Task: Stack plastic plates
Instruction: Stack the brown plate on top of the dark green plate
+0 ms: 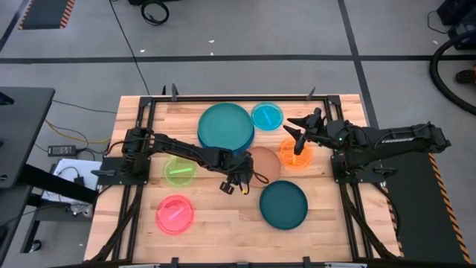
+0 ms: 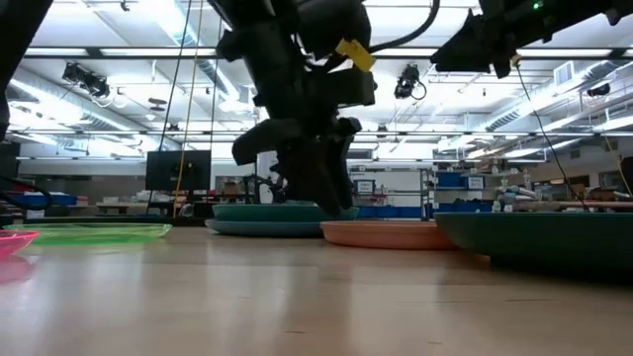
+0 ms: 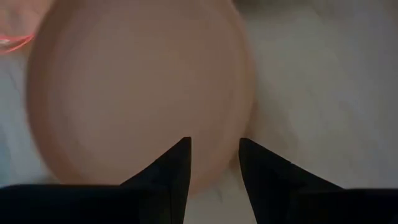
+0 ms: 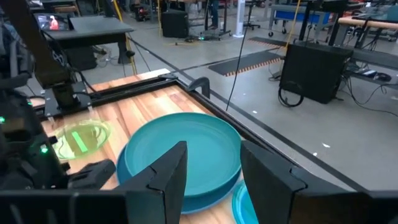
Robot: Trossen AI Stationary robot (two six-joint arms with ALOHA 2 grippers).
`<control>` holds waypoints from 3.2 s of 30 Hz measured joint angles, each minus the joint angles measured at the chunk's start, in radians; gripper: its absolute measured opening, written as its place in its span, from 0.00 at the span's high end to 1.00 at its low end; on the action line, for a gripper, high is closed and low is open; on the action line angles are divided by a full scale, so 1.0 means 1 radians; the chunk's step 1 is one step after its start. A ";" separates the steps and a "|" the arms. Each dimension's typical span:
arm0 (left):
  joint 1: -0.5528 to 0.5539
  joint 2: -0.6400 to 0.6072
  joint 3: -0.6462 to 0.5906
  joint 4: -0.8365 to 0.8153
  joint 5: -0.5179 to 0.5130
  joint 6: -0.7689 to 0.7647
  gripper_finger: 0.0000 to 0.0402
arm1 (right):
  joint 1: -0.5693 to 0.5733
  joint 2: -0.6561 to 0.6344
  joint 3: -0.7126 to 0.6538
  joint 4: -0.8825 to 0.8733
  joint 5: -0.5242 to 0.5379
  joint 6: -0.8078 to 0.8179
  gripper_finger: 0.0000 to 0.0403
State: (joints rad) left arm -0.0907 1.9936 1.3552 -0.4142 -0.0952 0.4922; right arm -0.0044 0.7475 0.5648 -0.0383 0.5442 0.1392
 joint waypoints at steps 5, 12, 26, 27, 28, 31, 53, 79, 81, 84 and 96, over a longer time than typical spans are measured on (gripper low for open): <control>0.012 -0.006 -0.021 0.019 0.052 0.066 0.65 | 0.000 0.041 0.000 0.012 -0.013 0.013 0.60; 0.015 -0.006 -0.022 0.037 0.055 0.043 0.65 | 0.010 -0.007 0.000 -0.023 -0.041 0.065 0.60; 0.010 0.002 -0.022 0.085 0.055 0.030 0.65 | 0.017 0.002 0.000 -0.073 -0.044 0.132 0.60; 0.010 0.002 -0.022 0.085 0.055 0.019 0.65 | 0.017 0.002 0.000 -0.071 -0.045 0.135 0.60; 0.010 0.002 -0.022 0.081 0.055 0.017 0.65 | 0.017 0.003 0.000 -0.070 -0.049 0.137 0.60; 0.009 0.016 -0.020 0.072 0.055 0.024 0.65 | 0.017 0.003 0.000 -0.068 -0.051 0.139 0.60; -0.056 0.023 -0.009 -0.242 0.224 -0.125 0.65 | 0.017 0.003 0.000 -0.083 -0.050 0.129 0.60; -0.157 0.023 0.077 0.161 0.097 -0.117 0.65 | 0.015 0.003 0.000 -0.069 -0.040 0.120 0.60; -0.154 0.023 0.077 0.151 0.094 -0.116 0.65 | 0.015 0.003 0.000 -0.070 -0.040 0.118 0.60; -0.154 0.023 0.077 0.178 0.094 -0.096 0.65 | 0.015 0.003 0.000 -0.066 -0.040 0.114 0.60; -0.161 0.023 0.077 0.259 0.119 -0.006 0.65 | 0.007 0.036 0.000 -0.055 -0.042 0.130 0.60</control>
State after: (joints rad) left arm -0.2520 2.0167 1.4326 -0.1551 0.0236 0.4861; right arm 0.0023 0.7834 0.5652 -0.0937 0.5020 0.2691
